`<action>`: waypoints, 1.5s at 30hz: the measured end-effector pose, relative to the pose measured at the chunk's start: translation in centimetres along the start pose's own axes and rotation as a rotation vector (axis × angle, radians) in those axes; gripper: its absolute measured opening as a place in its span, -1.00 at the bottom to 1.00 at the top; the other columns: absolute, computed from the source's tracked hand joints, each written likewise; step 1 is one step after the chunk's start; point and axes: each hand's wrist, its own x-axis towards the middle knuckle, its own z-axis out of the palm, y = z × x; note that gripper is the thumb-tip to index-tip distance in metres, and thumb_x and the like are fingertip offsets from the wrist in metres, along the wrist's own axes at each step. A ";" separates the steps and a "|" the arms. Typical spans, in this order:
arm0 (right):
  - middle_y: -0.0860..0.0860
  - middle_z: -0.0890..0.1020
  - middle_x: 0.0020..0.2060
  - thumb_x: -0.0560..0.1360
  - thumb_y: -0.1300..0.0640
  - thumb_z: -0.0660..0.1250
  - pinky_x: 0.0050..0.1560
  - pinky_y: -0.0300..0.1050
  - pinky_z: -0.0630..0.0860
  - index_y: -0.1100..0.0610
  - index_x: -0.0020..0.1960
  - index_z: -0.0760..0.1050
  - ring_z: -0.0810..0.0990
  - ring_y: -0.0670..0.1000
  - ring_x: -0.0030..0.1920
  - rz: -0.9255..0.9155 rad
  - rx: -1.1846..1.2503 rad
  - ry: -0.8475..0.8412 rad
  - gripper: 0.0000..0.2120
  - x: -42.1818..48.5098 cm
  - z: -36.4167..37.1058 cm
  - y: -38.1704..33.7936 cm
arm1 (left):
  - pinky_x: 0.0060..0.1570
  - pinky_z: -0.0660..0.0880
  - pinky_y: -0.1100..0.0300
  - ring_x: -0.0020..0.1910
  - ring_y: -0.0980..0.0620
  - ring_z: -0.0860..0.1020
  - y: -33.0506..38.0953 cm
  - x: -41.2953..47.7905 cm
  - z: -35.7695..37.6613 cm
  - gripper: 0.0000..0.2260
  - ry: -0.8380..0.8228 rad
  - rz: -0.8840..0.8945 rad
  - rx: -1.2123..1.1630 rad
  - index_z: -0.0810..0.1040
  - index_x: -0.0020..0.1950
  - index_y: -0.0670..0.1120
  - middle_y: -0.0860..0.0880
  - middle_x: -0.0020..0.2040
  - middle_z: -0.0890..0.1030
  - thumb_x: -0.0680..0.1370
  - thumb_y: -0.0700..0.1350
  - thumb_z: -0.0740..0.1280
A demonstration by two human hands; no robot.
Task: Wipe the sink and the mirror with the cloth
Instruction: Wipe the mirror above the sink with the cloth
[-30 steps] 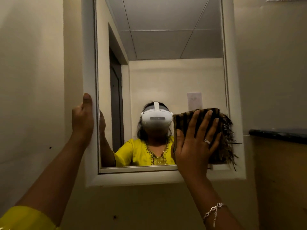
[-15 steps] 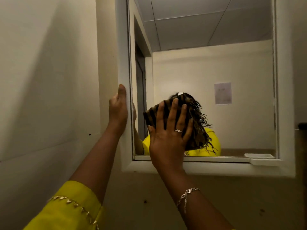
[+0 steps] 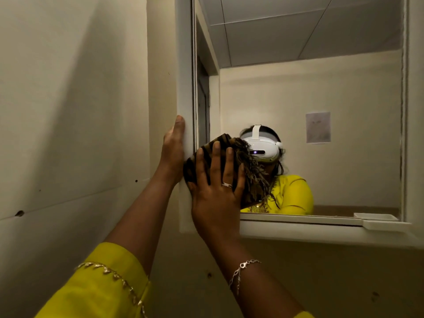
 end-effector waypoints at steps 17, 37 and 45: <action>0.06 0.17 0.49 0.56 -0.05 0.09 0.46 0.09 -0.06 0.02 0.48 0.11 0.02 0.09 0.50 -0.471 -0.087 -0.130 -0.49 -0.9 -2.1 6.9 | -0.26 0.31 -0.03 -0.29 -0.14 0.34 -0.5 0.1 -0.9 -0.44 -0.017 0.034 0.140 0.40 -0.21 -0.13 -0.18 -0.29 0.33 0.37 0.39 0.08; 0.00 0.24 0.47 0.55 -0.05 0.11 0.45 0.05 0.03 -0.06 0.45 0.17 0.14 0.06 0.48 -1.062 -0.290 -0.265 -0.52 3.6 -8.6 20.8 | 0.15 0.38 -0.08 0.12 -0.19 0.47 -1.2 -0.3 0.8 -0.51 0.351 0.016 0.532 0.45 0.20 -0.15 -0.27 0.12 0.49 0.59 0.19 -0.03; -0.01 0.14 0.45 0.58 -0.06 0.02 0.45 0.08 0.02 -0.08 0.45 0.13 0.09 0.07 0.47 -1.086 -0.309 -0.251 -0.56 4.0 -10.2 25.2 | 0.38 -0.02 -0.25 0.38 -0.17 0.22 -1.9 -10.0 9.9 -0.52 -0.005 0.938 1.043 0.26 0.40 -0.22 -0.27 0.36 0.37 0.58 0.04 0.12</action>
